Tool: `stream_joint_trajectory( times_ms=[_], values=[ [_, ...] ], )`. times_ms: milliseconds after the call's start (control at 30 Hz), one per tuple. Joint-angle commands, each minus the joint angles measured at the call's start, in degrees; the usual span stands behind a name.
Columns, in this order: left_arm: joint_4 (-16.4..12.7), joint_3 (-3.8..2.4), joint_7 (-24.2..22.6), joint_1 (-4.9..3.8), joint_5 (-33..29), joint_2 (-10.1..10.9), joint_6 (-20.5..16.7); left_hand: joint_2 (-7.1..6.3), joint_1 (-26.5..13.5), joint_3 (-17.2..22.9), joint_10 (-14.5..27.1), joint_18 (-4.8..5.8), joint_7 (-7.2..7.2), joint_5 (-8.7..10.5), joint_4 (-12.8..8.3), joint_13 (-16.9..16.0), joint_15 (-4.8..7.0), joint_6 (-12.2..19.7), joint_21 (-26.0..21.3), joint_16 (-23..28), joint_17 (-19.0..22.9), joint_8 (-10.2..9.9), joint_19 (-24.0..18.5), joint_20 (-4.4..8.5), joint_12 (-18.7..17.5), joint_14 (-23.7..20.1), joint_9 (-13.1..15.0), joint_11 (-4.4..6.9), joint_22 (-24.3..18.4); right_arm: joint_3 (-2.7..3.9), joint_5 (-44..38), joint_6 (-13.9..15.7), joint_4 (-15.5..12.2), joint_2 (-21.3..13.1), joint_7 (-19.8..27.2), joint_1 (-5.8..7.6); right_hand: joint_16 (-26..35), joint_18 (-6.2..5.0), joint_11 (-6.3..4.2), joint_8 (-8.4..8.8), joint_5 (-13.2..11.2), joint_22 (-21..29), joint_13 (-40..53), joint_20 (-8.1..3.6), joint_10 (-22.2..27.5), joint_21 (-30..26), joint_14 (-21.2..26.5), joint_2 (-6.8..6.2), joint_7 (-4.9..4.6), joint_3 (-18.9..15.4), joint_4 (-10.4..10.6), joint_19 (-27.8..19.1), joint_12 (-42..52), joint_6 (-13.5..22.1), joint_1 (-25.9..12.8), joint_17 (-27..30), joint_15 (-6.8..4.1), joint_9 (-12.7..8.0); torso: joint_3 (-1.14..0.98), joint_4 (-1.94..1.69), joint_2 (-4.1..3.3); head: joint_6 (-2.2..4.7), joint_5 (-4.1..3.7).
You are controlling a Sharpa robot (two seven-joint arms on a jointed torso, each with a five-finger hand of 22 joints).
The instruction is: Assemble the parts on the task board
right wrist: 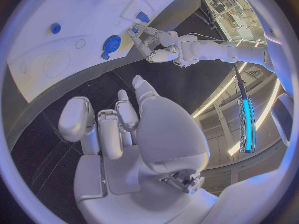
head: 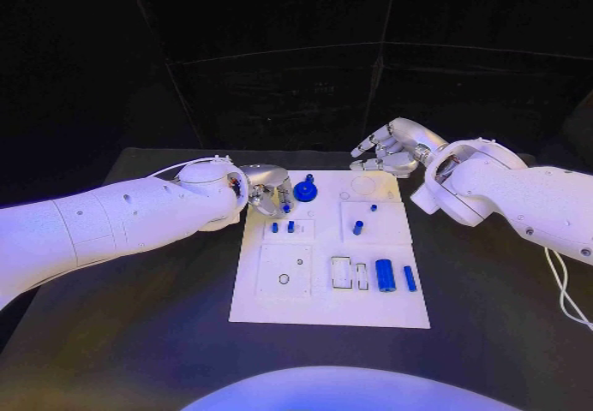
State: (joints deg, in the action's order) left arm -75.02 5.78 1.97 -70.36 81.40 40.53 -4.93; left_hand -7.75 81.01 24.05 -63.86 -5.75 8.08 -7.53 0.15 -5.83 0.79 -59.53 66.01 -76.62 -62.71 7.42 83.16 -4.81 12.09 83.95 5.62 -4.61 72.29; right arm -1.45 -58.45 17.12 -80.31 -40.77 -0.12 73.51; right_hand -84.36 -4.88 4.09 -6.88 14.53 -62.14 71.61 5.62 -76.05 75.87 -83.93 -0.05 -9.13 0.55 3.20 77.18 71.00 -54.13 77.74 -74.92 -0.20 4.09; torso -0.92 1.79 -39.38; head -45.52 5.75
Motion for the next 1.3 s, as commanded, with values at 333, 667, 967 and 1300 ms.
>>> stream_joint_trajectory(
  times_ms=[333, 667, 967, 1300],
  values=[
    [0.08, -0.02, 0.71, -0.03, -0.35, 0.62, -0.31, -1.08, -1.37, -0.69, 5.93, -0.38, -0.06, 0.22, 0.04, 1.4, -1.38, 5.67, -5.92, 0.68, 1.37, -3.58, -1.81, -1.17, -3.63, -0.04, -1.6, -1.35, -4.0, 0.03, -0.17, -0.18, 0.22, -0.27, -0.34, 0.11, 1.37, -1.31, -0.15, -0.2, 0.24, 3.95, -7.2, -0.05, 6.08, -2.45, -3.48, 0.23, 0.09, 0.01, 0.67, -2.2, -7.51, 0.61, 0.1, -4.23, -0.31, -0.12, 0.05, -0.05, 0.02, 0.11, 0.04],
    [-0.32, -0.06, -0.04, -0.02, -5.2, 3.46, -4.33, -0.21, -0.29, -2.79, 11.52, -0.88, 0.31, 0.17, -0.82, 2.07, -2.35, 8.71, -8.97, 0.65, 1.79, -3.49, -2.11, -2.13, -5.57, 0.05, -1.83, -2.57, -6.22, 0.03, -7.83, -2.67, 0.71, -1.9, -2.8, 0.11, 9.86, -2.35, 0.2, -1.27, -0.91, 10.68, -37.87, -0.2, 19.46, -7.42, -1.05, -0.7, -0.06, 2.95, 1.31, -4.04, -41.52, -1.05, 4.65, 6.04, -0.32, 0.08, 0.04, 0.02, 0.04, 0.81, -0.26],
    [-2.97, -0.01, -12.26, -0.02, -37.27, 7.76, -11.8, 1.33, -0.39, -1.43, 3.36, -2.66, 1.76, 0.06, -0.5, 1.0, -1.5, 2.35, -19.22, 5.11, 9.67, 0.22, -5.61, -1.57, -0.65, -3.02, -0.93, -1.48, -13.34, -0.06, -25.81, -4.58, -0.18, -3.89, -5.08, -0.67, 9.32, -1.81, -0.08, -1.41, -2.44, 7.95, -50.47, -0.2, 14.62, -5.82, -2.19, -2.56, 0.8, 7.85, 0.38, -1.83, -53.57, -4.74, 7.13, 5.14, -0.4, -0.05, 0.1, -0.11, 0.09, 2.33, -2.82],
    [-6.72, 0.06, -26.16, 0.04, -68.9, 9.91, -9.27, 1.74, -0.97, -0.43, 2.27, -4.73, 2.0, 0.14, -0.39, 1.37, -1.77, 1.51, -34.23, 18.22, 29.41, 1.09, -13.6, -1.76, 0.69, -13.36, -1.34, -1.5, -23.3, -0.29, -38.13, -5.4, -0.58, -4.06, -6.85, -2.79, 9.47, -1.73, 0.67, -0.14, -2.91, 7.92, -54.6, 0.26, 15.81, -5.86, -2.3, -4.32, 0.58, 9.57, 0.32, -1.79, -57.44, -4.69, 6.74, 5.26, 0.24, -0.24, 0.18, -0.02, 0.07, 3.73, -4.49]
  ],
)
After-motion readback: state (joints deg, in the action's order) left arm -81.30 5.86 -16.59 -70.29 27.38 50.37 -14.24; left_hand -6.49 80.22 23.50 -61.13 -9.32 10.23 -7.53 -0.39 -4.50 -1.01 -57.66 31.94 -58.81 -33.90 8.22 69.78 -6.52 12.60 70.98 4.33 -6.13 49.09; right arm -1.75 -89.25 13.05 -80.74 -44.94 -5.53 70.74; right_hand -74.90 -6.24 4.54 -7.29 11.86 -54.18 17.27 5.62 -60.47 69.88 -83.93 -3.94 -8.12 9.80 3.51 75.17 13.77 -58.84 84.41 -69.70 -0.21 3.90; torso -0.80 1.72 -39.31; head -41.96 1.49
